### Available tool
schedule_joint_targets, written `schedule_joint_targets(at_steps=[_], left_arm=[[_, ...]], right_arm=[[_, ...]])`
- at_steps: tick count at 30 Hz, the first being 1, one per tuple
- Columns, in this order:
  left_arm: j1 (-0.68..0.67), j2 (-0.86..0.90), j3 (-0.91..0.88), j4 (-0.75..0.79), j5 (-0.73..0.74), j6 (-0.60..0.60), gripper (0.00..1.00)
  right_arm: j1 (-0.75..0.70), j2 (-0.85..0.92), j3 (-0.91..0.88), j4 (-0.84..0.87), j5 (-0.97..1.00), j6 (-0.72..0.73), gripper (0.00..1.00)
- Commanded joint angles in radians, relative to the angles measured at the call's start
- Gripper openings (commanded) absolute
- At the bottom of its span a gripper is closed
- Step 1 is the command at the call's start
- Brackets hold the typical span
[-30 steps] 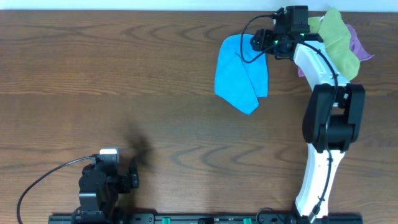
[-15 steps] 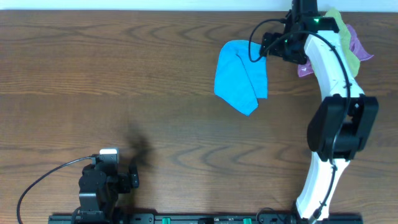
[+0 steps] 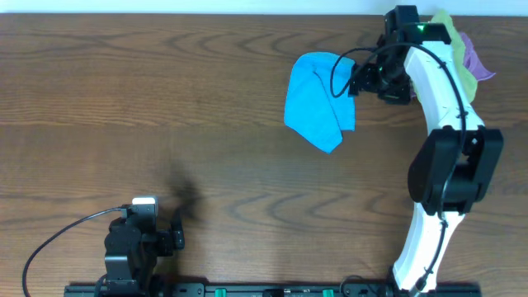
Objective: Fold the cloth
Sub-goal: 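Drag the blue cloth corner down with the right gripper to spread it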
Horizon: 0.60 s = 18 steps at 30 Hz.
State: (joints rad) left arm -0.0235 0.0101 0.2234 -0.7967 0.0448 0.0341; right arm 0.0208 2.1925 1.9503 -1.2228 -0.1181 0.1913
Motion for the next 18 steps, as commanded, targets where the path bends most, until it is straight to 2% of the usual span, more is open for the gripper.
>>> schedule_joint_targets(at_steps=[1, 10, 18], left_arm=[[-0.005, -0.006, -0.037, -0.037, -0.004, 0.011, 0.95], [-0.005, -0.006, -0.037, -0.037, -0.004, 0.011, 0.95], [-0.005, -0.006, -0.037, -0.037, -0.004, 0.011, 0.95]], right_arm=[[-0.002, -0.015, -0.077, 0.024, -0.061, -0.013, 0.84], [-0.002, -0.014, -0.283, 0.191, -0.129, -0.005, 0.73], [-0.001, -0.014, -0.363, 0.29, -0.163, 0.024, 0.63]])
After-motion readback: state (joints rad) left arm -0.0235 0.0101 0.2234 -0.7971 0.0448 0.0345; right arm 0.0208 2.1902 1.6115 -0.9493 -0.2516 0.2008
